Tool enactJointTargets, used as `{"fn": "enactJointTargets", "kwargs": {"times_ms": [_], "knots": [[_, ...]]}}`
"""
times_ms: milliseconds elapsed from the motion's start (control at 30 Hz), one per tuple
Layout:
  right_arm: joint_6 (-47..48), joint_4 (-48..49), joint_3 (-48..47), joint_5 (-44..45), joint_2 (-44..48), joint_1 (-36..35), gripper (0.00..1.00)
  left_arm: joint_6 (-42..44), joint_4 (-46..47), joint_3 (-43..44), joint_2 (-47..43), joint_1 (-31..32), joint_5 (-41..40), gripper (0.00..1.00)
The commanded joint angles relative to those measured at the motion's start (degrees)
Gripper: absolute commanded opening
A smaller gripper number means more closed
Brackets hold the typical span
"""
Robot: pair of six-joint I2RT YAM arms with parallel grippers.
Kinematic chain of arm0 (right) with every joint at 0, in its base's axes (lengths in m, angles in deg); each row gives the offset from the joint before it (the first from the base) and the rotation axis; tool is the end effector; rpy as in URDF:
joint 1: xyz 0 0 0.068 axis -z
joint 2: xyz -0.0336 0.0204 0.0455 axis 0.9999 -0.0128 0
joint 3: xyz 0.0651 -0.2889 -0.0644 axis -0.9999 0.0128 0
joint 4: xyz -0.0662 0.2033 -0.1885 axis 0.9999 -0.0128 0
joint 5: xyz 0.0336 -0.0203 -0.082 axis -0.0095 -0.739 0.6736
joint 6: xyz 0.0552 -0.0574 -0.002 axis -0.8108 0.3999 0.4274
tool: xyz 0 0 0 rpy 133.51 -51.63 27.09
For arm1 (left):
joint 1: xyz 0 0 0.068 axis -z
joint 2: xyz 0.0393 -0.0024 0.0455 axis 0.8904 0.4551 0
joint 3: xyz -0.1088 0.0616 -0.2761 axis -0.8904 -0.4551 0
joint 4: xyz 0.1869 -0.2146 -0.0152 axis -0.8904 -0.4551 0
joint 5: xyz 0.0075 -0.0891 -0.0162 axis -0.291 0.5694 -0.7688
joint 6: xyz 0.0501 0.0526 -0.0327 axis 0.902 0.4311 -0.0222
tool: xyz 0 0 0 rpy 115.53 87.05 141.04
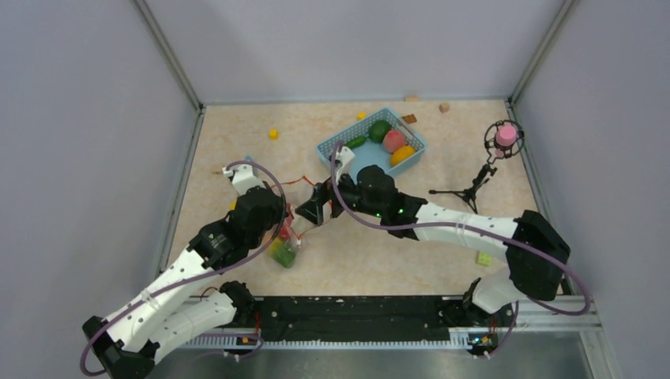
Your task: Place the food in the zip-top bag and seal the zipper
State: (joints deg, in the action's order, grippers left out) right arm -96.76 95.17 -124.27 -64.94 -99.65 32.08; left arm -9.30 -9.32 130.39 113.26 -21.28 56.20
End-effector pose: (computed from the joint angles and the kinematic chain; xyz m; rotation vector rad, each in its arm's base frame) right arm 0.2094 0.3473 0.2905 -0.6727 1.8300 1.1571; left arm 0.1646 -0.0981 0.3152 -0.4047 2.0168 -0.3670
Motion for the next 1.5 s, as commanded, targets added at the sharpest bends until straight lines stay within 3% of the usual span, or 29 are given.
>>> {"fn": "enactJointTargets", "kwargs": {"times_ms": [0, 100, 267, 533, 767, 933, 1467], "knots": [[0.8, -2.8, -3.1, 8.4, 6.8, 2.5, 0.99, 0.3, 2.2, 0.2, -0.8, -0.3, -0.8, 0.00], [-4.1, -4.7, -2.1, 14.3, 9.0, 6.1, 0.99, 0.3, 2.0, 0.1, -1.0, -0.2, -1.2, 0.00], [-11.8, -6.9, -1.7, 16.0, 7.1, 16.1, 0.99, 0.3, 1.9, 0.2, -0.9, -0.2, -1.5, 0.00], [-16.9, -2.8, -6.9, 20.6, -7.1, 23.6, 0.94, 0.3, 1.6, 0.3, -0.6, -0.2, -2.6, 0.00], [-21.0, -0.5, -17.1, 21.8, -24.3, 25.7, 0.79, 0.4, 2.2, 0.0, 0.2, -0.2, -3.4, 0.00], [-23.8, 1.8, -22.7, 22.2, -33.0, 26.5, 0.75, 0.4, 2.3, 0.0, 1.1, -0.3, -4.0, 0.00], [-27.5, 1.0, -33.0, 21.8, -46.3, 27.2, 0.60, 0.2, 2.1, 0.0, 1.7, -0.3, -4.7, 0.00]]}}
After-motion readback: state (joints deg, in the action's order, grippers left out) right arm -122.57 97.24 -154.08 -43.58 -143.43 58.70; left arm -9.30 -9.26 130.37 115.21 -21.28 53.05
